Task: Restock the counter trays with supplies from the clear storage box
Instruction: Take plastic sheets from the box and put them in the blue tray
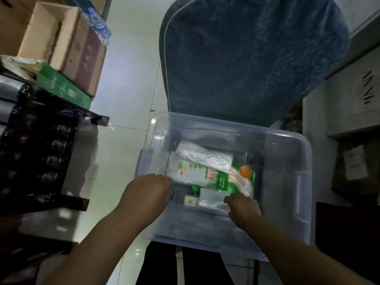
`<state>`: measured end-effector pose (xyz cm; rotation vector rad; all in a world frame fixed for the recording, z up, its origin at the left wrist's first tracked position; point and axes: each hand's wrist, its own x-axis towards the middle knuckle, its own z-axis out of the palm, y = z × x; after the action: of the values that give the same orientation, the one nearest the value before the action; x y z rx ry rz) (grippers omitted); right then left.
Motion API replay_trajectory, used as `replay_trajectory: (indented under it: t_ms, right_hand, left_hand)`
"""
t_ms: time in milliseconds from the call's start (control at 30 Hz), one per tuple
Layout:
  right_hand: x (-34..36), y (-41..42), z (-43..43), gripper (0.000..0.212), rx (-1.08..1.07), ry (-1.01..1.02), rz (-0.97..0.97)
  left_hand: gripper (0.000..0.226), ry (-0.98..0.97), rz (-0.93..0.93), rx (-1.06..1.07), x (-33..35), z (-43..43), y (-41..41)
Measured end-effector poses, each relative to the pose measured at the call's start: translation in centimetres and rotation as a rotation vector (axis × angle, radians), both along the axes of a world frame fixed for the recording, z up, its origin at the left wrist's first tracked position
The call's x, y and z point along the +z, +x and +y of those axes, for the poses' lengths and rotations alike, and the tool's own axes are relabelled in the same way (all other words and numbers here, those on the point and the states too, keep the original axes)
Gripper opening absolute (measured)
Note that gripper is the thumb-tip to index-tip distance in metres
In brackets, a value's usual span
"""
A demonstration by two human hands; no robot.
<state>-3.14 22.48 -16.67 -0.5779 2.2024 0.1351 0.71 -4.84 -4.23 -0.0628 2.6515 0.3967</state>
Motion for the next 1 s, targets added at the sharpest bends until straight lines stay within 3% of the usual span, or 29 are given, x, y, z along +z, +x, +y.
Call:
replay_trajectory:
  t_ms: [133, 267, 467, 600, 733, 867, 933, 1000]
  right_hand:
    - [-3.7, 0.1, 0.8, 0.057, 0.055, -0.024, -0.032]
    - [-5.6, 0.1, 1.3, 0.059, 0.094, -0.046, 0.006]
    - [-5.7, -0.8, 2.5, 0.035, -0.052, -0.23, 0.137]
    - [-5.0, -1.6, 3.0, 0.028, -0.053, -0.124, 0.088]
    - [-3.2, -2.2, 1.6, 0.023, -0.36, -0.237, 0.073]
    - [-0.2, -2.8, -0.8, 0.016, -0.64, -0.468, -0.078]
    - [1.7, -3.0, -2.3, 0.017, -0.737, -0.61, -0.173]
    - [3.5, -3.1, -3.8, 0.019, -0.792, -0.739, -0.274]
  left_hand:
    - [0.023, 0.047, -0.028, 0.018, -3.0, 1.6, -0.5]
    - [0.024, 0.052, -0.106, 0.008, -5.0, 2.7, -0.4]
    - [0.025, 0.116, -0.111, 0.063, -5.6, 3.7, 0.0]
    - [0.024, 0.142, -0.106, 0.085, -5.6, 4.3, 0.2]
    - [0.022, 0.171, -0.085, 0.17, -5.7, 4.7, 0.4]
    - [0.019, 0.21, -0.09, 0.314, -5.9, 5.1, 0.4]
    - [0.015, 0.315, -0.133, 0.457, -5.8, 5.4, -0.1]
    - [0.015, 0.541, -0.184, 0.67, -5.5, 5.7, -0.9]
